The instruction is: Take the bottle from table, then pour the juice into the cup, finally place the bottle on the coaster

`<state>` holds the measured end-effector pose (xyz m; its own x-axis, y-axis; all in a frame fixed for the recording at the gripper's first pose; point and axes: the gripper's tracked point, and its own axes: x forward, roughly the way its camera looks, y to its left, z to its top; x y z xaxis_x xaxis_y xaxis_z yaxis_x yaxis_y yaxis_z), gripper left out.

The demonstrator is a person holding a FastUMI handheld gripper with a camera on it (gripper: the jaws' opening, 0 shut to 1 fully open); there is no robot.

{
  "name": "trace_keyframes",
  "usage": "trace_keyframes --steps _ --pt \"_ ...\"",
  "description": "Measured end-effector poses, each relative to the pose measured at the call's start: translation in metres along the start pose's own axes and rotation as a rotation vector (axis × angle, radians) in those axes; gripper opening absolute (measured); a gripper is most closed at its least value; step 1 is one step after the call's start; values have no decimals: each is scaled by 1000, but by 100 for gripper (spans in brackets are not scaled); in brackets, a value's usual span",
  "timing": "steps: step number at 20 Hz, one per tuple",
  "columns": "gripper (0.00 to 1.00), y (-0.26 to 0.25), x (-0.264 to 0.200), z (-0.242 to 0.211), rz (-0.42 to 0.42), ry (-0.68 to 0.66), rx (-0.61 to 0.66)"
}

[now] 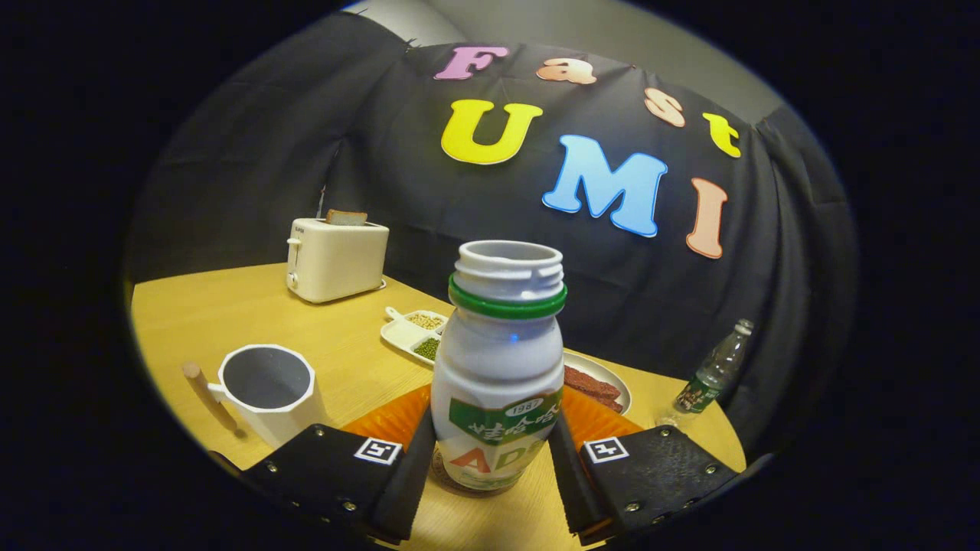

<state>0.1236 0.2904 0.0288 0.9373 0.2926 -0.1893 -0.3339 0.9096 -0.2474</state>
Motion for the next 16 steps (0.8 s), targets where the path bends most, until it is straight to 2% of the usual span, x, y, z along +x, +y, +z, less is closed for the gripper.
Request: trace_keyframes --steps 5,16 --pt "72 -1 13 -13 26 33 102" --pt "72 -1 27 -21 43 15 159"
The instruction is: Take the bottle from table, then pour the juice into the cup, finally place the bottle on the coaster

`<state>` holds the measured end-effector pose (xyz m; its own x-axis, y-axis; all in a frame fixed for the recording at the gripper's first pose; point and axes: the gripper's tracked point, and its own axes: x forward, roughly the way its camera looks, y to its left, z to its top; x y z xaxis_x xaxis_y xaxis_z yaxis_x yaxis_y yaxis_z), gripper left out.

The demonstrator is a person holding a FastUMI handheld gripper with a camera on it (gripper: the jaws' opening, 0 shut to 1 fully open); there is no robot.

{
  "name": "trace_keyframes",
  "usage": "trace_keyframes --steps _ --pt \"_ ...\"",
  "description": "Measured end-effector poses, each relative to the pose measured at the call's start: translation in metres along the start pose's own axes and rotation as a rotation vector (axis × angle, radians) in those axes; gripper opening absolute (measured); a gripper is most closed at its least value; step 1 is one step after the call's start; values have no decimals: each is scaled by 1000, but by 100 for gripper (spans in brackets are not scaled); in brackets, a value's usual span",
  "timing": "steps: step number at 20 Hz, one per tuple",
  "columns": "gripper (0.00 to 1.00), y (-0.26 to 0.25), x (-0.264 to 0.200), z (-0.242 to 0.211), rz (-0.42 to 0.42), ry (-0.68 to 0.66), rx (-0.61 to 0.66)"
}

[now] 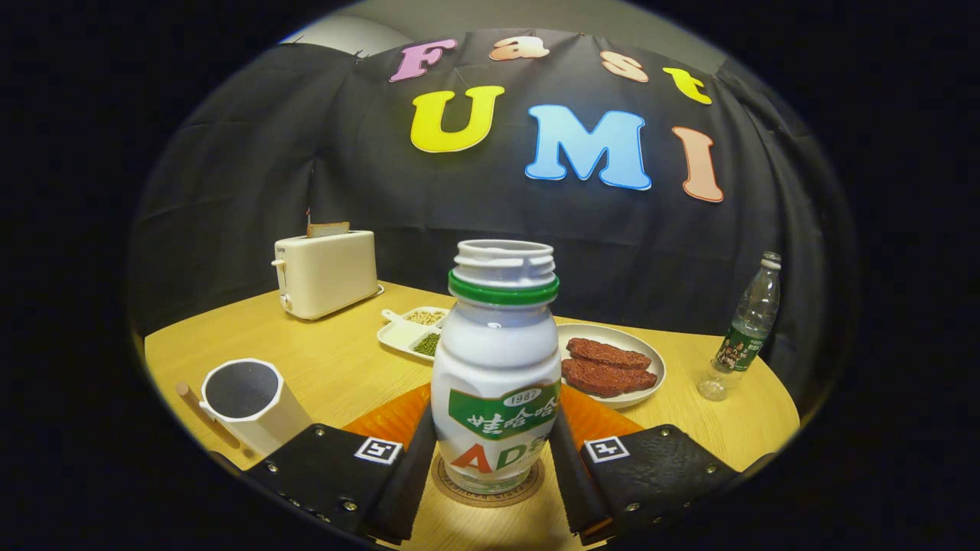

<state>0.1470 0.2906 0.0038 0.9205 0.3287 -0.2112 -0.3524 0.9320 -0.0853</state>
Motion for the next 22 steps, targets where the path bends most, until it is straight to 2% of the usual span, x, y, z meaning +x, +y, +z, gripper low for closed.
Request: trace_keyframes --steps 4,7,8,9,15,22 --pt "72 -2 -1 0 -5 -33 32" --pt "76 -3 -4 5 0 -73 74" --pt "80 -1 -3 7 1 -89 88" --pt "99 -1 -1 8 0 -102 95" --pt "99 -7 -31 40 -48 -174 69" --pt "99 -19 -110 106 -150 -329 38"
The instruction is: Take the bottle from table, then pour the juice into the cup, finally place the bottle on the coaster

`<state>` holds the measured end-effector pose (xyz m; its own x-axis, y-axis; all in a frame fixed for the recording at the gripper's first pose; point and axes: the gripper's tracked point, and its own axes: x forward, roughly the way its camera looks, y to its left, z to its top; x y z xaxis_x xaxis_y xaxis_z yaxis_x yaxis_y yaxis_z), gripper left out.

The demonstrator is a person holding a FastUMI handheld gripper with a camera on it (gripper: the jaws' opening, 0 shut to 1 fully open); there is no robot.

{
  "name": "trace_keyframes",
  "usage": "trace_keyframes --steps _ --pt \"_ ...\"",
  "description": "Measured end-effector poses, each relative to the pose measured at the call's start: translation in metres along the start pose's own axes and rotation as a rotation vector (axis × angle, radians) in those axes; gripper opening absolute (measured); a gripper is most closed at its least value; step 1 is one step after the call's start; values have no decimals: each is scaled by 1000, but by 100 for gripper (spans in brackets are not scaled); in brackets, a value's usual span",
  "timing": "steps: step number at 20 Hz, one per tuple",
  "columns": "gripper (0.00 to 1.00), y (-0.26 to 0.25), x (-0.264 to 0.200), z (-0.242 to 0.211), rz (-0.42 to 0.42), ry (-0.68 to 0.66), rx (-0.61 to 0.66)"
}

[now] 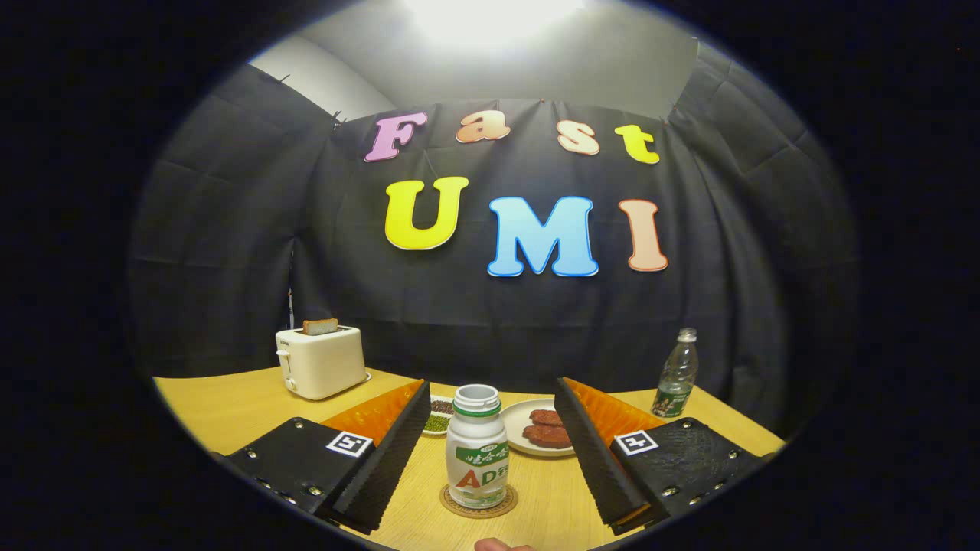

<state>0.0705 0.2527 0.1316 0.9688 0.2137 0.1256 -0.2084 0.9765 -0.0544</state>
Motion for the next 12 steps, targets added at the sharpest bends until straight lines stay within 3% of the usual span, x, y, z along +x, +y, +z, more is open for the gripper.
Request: trace_keyframes --steps 5,12 --pt "99 -5 -25 31 -1 -15 28" --pt "99 -20 -41 35 -11 17 16"
